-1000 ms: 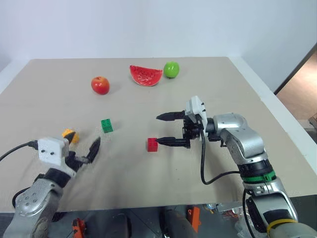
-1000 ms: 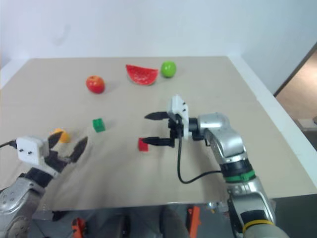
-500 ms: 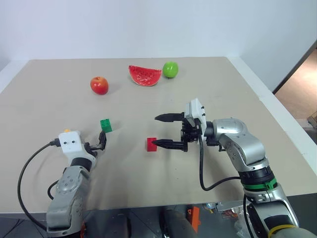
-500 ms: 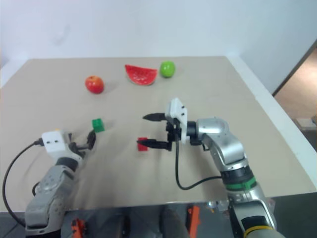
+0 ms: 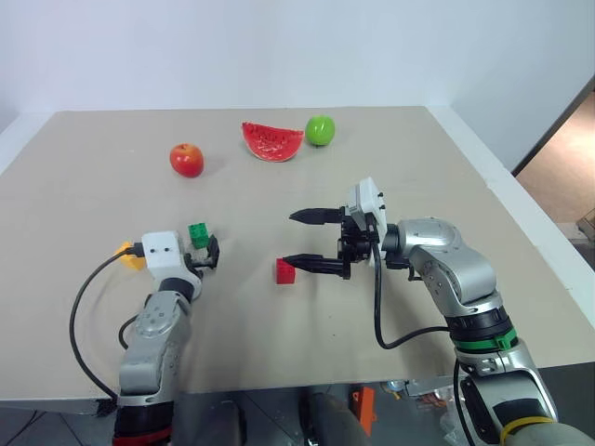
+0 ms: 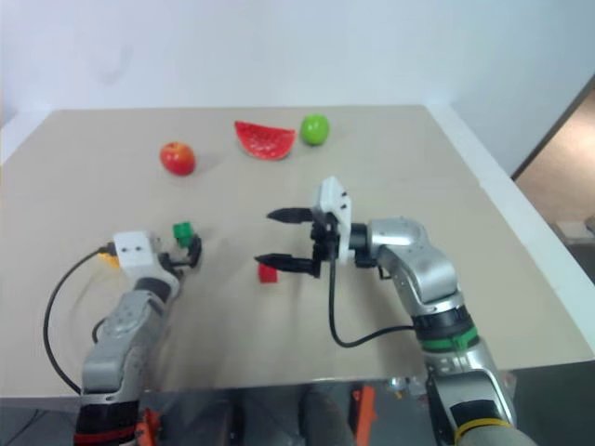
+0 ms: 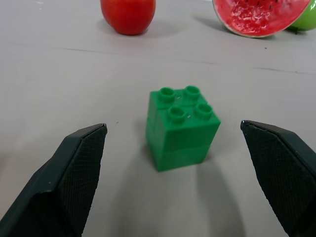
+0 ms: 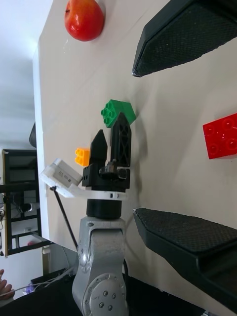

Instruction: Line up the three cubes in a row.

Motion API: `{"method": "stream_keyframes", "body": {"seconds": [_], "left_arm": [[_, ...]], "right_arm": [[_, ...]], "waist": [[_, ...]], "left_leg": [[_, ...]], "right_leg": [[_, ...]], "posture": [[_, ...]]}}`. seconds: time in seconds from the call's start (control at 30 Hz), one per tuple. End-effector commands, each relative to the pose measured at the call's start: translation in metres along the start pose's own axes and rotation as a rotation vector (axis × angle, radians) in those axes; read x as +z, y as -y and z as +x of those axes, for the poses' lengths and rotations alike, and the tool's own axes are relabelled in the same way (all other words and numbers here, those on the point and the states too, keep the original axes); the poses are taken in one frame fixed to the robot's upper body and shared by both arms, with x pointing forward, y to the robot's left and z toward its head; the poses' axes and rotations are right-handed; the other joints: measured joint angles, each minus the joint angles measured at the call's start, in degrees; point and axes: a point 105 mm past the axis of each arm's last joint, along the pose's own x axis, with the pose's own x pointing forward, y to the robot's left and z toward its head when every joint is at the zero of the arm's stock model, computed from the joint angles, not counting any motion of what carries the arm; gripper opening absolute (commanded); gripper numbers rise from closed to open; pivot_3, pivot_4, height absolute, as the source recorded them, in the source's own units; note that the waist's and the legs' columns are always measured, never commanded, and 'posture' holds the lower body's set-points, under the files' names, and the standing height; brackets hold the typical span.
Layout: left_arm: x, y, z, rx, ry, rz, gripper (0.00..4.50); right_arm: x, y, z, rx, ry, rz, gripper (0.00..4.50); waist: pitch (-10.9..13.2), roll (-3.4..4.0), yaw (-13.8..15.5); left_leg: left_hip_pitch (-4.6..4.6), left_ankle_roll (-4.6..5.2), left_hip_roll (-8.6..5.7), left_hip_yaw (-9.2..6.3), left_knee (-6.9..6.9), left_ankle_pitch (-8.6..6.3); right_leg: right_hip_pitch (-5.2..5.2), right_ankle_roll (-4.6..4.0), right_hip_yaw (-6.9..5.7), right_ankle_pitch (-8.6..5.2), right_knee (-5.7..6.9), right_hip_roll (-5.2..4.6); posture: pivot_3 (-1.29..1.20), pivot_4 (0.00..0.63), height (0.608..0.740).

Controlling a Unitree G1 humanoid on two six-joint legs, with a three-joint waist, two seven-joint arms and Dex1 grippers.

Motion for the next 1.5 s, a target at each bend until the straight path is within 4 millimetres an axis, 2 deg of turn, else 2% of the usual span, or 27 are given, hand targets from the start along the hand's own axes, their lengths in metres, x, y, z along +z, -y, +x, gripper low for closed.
{"method": "stream_keyframes", "body": {"seconds": [0.03, 0.17, 0.2, 0.23, 0.33, 0.47, 0.73, 1.0, 1.17, 1.3, 1.5], "left_arm": [[0.011, 0.001, 0.005, -0.001, 0.05, 0.016, 4.5], [0.012, 0.007, 0.011, -0.031, 0.048, 0.026, 4.5], [0.012, 0.006, 0.013, -0.026, 0.047, 0.026, 4.0], [0.012, 0.006, 0.014, -0.02, 0.047, 0.026, 3.78], [0.012, 0.004, 0.017, -0.008, 0.047, 0.027, 2.62], [0.013, 0.003, 0.019, -0.002, 0.047, 0.022, 1.38], [0.017, 0.0, 0.013, -0.046, 0.035, 0.038, 1.31], [0.023, 0.018, -0.037, -0.159, 0.018, 0.186, 1.31], [0.023, 0.035, -0.043, -0.289, -0.002, 0.203, 1.31], [0.017, 0.05, -0.047, -0.462, -0.036, 0.222, 1.31], [0.015, 0.042, -0.052, -0.696, -0.071, 0.313, 1.31]], "right_arm": [[0.007, 0.001, -0.004, -0.015, 0.011, -0.044, 4.44], [0.006, 0.002, -0.005, -0.027, 0.007, -0.049, 4.44], [0.006, 0.003, -0.006, -0.03, 0.005, -0.051, 4.5], [0.006, 0.003, -0.006, -0.032, 0.004, -0.052, 4.5], [0.006, 0.002, -0.006, -0.039, 0.001, -0.054, 4.5], [0.005, 0.002, -0.007, -0.047, -0.006, -0.055, 4.5], [0.005, 0.004, -0.008, -0.056, -0.008, -0.059, 4.5], [0.008, 0.004, -0.012, -0.068, -0.008, -0.068, 4.5], [0.006, 0.003, -0.015, -0.079, -0.016, -0.063, 4.5], [0.004, 0.001, -0.017, -0.079, -0.028, -0.057, 4.5], [0.003, 0.002, -0.018, -0.082, -0.035, -0.057, 4.5]], "waist": [[0.0, 0.0, 0.0], [0.0, 0.0, 0.0], [0.0, 0.0, 0.0], [0.0, 0.0, 0.0], [0.0, 0.0, 0.0], [0.0, 0.0, 0.0], [0.0, 0.0, 0.0], [0.0, 0.01, 0.2], [0.0, 0.01, 0.2], [0.0, 0.01, 0.1], [0.0, 0.02, 0.0]], "left_leg": [[0.0, 0.0, 0.0, 0.0, 0.0, 0.0], [-0.01, 0.0, -0.01, 0.01, 0.0, 0.0], [-0.01, 0.0, -0.01, 0.01, 0.0, 0.0], [-0.01, 0.0, -0.02, 0.01, 0.0, 0.0], [-0.01, 0.0, -0.01, 0.0, 0.0, 0.0], [-0.01, 0.0, -0.01, 0.0, -0.01, 0.0], [0.0, 0.0, 0.0, 0.0, -0.01, 0.0], [-0.04, -0.07, 0.03, 0.03, -0.12, -0.05], [-0.02, -0.06, -0.03, 0.06, -0.03, -0.04], [0.0, -0.05, 0.01, 0.05, -0.03, -0.04], [0.01, -0.05, 0.12, 0.03, -0.11, -0.04]], "right_leg": [[0.0, 0.0, 0.0, 0.0, 0.0, 0.0], [0.0, 0.0, 0.01, 0.0, 0.0, -0.01], [0.0, 0.0, 0.01, 0.0, 0.0, -0.01], [0.0, 0.01, 0.01, 0.0, 0.0, -0.01], [0.0, 0.01, 0.0, 0.0, -0.01, -0.01], [0.0, 0.01, 0.0, 0.0, 0.0, -0.01], [0.0, 0.01, 0.0, 0.0, 0.0, 0.0], [-0.09, 0.03, 0.07, -0.1, -0.02, -0.02], [-0.04, 0.04, 0.05, -0.06, -0.02, -0.07], [-0.05, 0.01, 0.04, -0.08, -0.01, -0.01], [-0.1, -0.09, 0.02, -0.12, -0.01, 0.11]], "posture": [[0.0, 0.15, 0.74], [0.0, 0.15, 0.74], [0.0, 0.15, 0.74], [0.0, 0.15, 0.74], [0.0, 0.15, 0.74], [0.0, 0.15, 0.74], [0.0, 0.15, 0.74], [0.0, 0.15, 0.74], [0.0, 0.15, 0.74], [0.0, 0.15, 0.74], [0.0, 0.15, 0.74]]}}
